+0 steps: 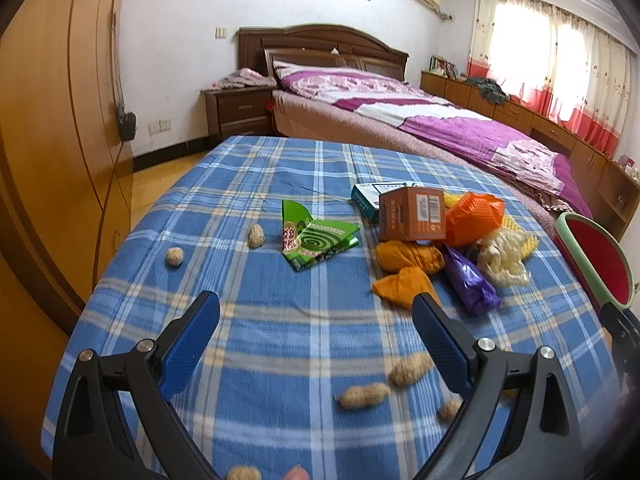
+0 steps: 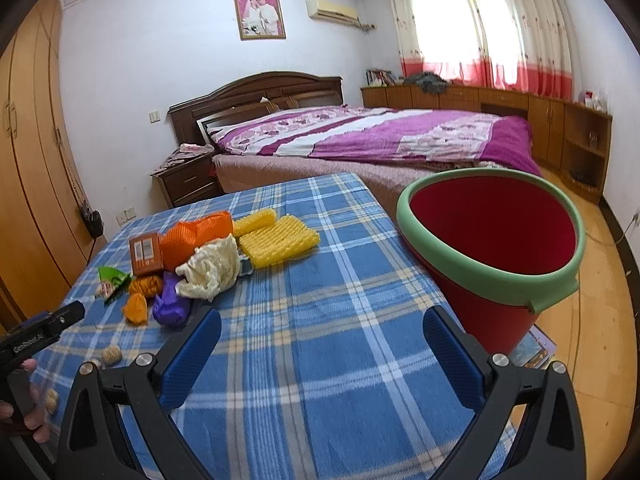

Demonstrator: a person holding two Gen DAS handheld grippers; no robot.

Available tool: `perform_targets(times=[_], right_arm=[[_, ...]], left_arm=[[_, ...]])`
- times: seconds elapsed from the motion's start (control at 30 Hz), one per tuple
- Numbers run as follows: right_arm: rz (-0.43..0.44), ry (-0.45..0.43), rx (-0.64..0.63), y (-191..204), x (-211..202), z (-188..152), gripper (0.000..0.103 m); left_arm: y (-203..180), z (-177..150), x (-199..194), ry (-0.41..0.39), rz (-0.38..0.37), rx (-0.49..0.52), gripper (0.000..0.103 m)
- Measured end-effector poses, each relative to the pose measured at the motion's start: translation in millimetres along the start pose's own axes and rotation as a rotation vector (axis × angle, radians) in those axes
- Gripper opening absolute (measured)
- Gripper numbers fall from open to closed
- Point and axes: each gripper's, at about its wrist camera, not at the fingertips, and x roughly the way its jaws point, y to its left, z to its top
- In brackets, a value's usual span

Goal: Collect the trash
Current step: 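Grasp the green mosquito-coil box with the left gripper while the right grasps the white plastic bag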

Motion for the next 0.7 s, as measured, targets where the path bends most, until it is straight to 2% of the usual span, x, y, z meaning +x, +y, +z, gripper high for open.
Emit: perform_targets(times=[0.13, 0.23, 0.33, 0.53, 0.7], right_arm=[[-0.004, 0.023, 0.002, 3, 7, 10, 0.103], [-0.003, 0.052, 0.000, 4, 13, 15, 0.103], [-0.003, 0.078, -0.006, 8, 20, 21, 0.103], [0.002, 0.103, -0.016, 13, 30, 31, 0.103], [0.016, 0.118, -0.018, 19, 39, 37, 0.103]], left_arm=[[0, 18, 17, 0.044, 0.012, 0.003, 0.096], [-1, 32, 35, 0.076, 0.016, 0.020, 0.090], [-1, 40, 51, 0.111, 0.002, 0.030, 0.089], [0, 48, 87, 0.198, -0.021, 0.029, 0.085], [2, 51, 109, 0.236, -0.011, 0.044, 0.084]])
